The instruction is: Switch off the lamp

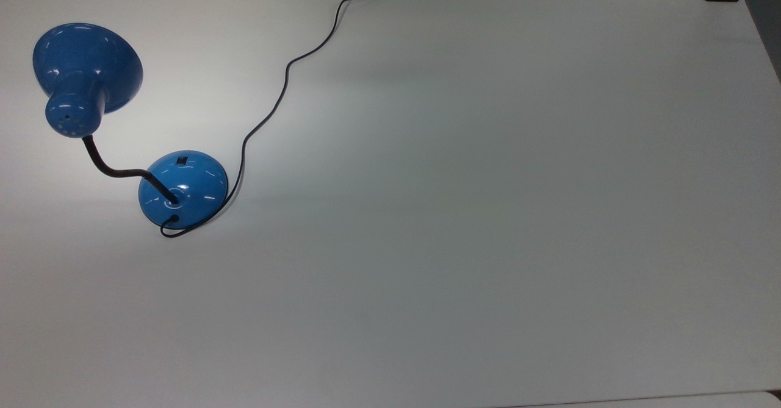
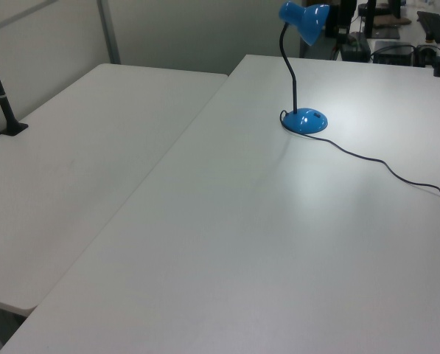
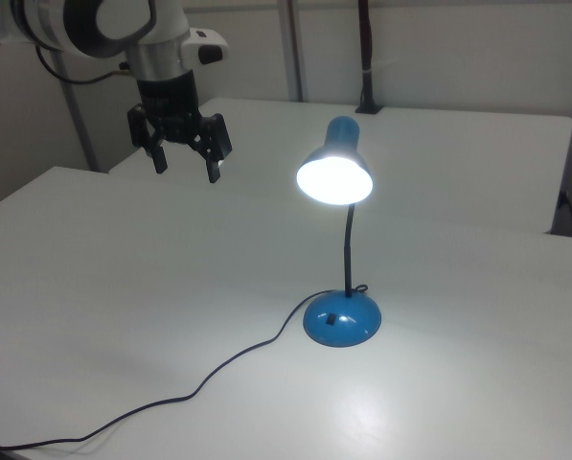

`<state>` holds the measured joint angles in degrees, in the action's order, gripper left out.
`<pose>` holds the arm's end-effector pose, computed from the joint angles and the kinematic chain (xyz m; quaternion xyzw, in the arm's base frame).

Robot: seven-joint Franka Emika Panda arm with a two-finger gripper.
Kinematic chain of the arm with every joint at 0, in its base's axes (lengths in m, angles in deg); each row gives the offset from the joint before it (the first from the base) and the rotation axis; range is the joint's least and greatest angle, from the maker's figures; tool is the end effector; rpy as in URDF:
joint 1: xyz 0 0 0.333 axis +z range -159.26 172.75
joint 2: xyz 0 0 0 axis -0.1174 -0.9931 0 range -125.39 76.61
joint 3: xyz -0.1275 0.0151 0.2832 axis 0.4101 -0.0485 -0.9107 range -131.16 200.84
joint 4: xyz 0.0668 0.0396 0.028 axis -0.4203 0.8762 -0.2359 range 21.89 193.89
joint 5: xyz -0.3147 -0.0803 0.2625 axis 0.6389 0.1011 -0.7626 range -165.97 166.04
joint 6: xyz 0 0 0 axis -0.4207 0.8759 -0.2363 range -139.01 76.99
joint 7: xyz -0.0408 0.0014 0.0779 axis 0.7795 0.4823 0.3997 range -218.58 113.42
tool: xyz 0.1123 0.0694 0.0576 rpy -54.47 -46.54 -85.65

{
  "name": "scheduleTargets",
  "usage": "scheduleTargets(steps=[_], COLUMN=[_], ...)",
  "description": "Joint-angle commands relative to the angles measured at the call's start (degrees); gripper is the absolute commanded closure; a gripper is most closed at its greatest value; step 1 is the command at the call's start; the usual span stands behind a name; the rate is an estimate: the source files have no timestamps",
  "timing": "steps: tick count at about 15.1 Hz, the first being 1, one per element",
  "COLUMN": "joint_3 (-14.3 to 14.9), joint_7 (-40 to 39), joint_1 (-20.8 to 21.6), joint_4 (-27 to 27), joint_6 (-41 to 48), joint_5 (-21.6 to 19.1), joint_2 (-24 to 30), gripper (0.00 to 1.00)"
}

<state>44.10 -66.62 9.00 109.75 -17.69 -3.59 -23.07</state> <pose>0.5780 -0.0631 0.5856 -0.9973 -0.0601 -0.0329 0.0280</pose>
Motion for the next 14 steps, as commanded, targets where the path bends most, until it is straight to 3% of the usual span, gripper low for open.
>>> scheduleTargets(steps=[1, 11, 14], joint_3=[-0.5, -0.3, 0.2], joint_7=[0.9, -0.5, -12.7], joint_1=[0.0, -0.4, -2.5], joint_4=[-0.5, -0.5, 0.1], joint_6=[0.7, 1.3, 1.6], joint_5=[1.0, 1.0, 1.2], joint_2=[0.0, 0.3, 0.4], gripper=[0.0, 0.0, 0.0])
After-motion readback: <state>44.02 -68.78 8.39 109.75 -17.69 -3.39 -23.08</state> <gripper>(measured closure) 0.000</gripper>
